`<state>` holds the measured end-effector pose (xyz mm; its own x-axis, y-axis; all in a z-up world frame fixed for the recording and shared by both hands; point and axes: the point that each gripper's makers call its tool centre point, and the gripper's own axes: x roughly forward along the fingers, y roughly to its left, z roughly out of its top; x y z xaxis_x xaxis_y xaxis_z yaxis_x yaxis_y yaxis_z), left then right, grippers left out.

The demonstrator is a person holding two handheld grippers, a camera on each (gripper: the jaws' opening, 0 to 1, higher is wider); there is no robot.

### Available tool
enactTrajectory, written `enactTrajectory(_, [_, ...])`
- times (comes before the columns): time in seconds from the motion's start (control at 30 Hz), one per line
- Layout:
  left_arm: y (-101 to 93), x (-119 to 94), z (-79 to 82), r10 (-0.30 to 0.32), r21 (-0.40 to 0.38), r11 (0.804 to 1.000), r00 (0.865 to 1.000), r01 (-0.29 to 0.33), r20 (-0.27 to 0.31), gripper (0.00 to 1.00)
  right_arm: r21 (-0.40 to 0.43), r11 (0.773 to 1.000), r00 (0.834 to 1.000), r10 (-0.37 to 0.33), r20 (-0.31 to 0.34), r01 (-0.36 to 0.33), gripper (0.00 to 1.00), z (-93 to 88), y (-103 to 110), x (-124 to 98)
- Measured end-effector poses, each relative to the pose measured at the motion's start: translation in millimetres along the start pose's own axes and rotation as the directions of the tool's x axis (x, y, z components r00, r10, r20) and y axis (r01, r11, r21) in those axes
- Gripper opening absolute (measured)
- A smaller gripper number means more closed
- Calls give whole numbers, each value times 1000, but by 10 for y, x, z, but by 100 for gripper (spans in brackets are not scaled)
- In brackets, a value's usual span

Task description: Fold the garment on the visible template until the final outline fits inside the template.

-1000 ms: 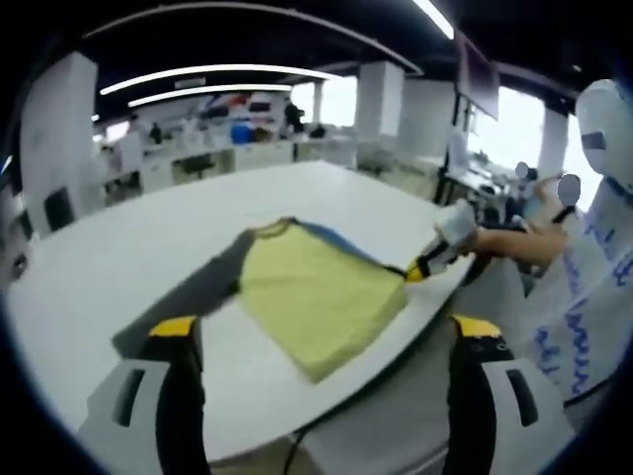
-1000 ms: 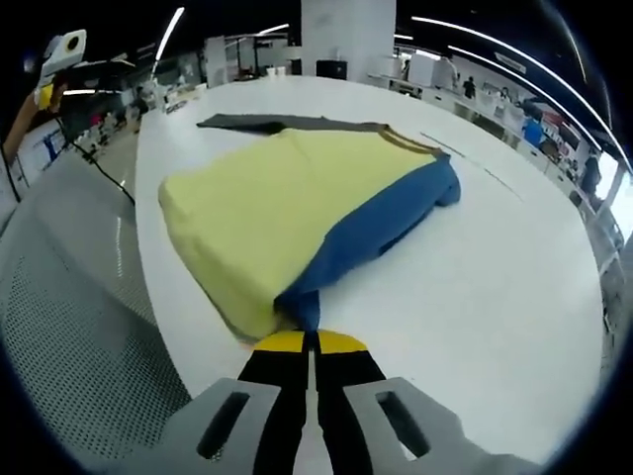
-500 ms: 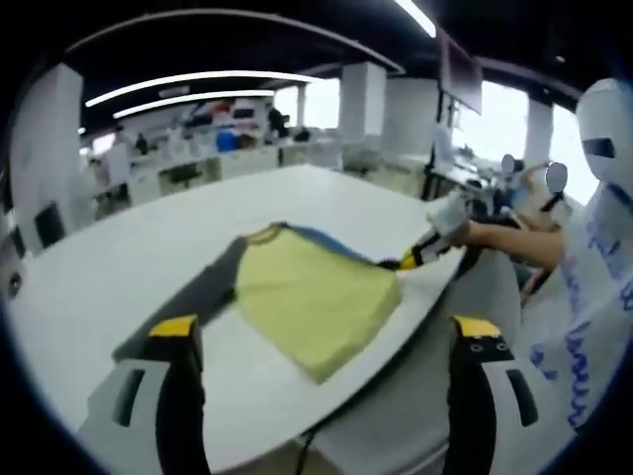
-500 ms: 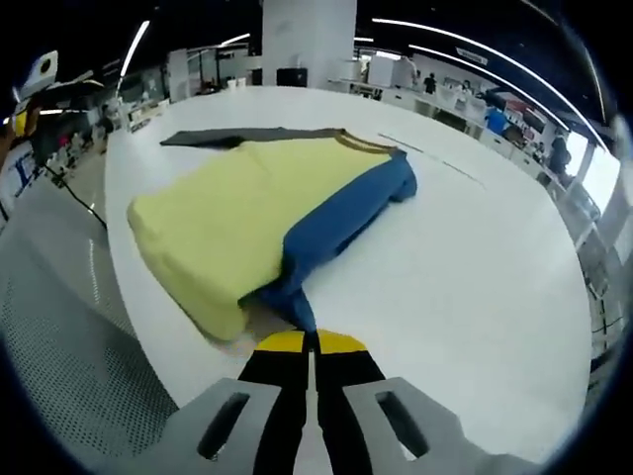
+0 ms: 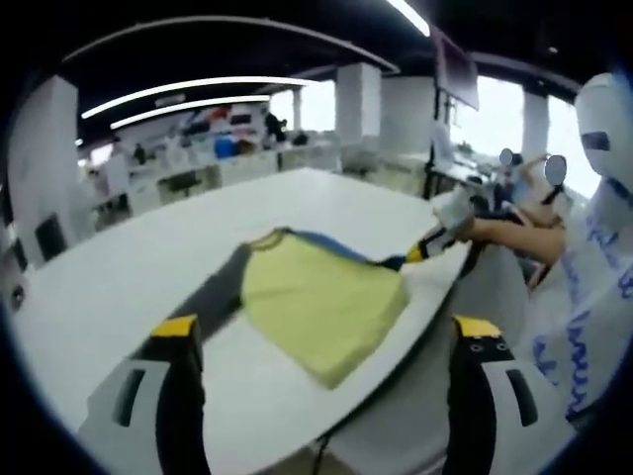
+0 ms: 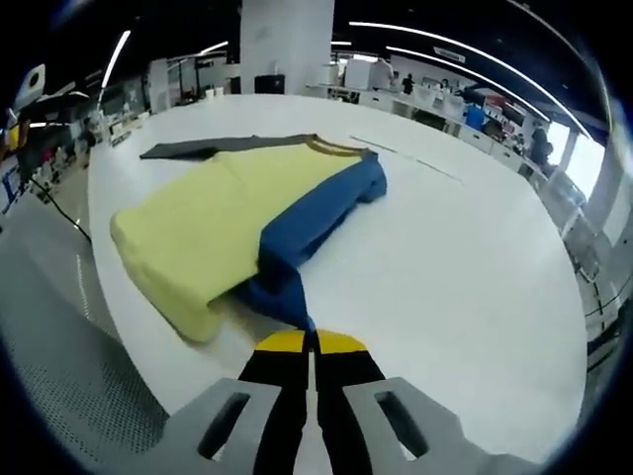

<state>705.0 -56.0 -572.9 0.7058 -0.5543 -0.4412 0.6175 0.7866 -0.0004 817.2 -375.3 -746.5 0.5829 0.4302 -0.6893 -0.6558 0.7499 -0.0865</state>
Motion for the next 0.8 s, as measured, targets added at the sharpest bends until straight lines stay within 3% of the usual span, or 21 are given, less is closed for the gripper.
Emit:
enactTrajectory(0.27, [-76,32,51,57,-44,997,998,-57,-2,100,64,996,998,60,32,-62,2,35,-4,-164])
enactTrajectory(0.53, [-161,79,158,152,-30,988,988,-152,-16,100,-19,998,997,68,23,-67,2,73,-421,-361])
enactTrajectory(0.8, [-313,104,217,191,-41,981,981,-192,-28,99,-22,998,997,67,39,-66,2,100,-726,-371])
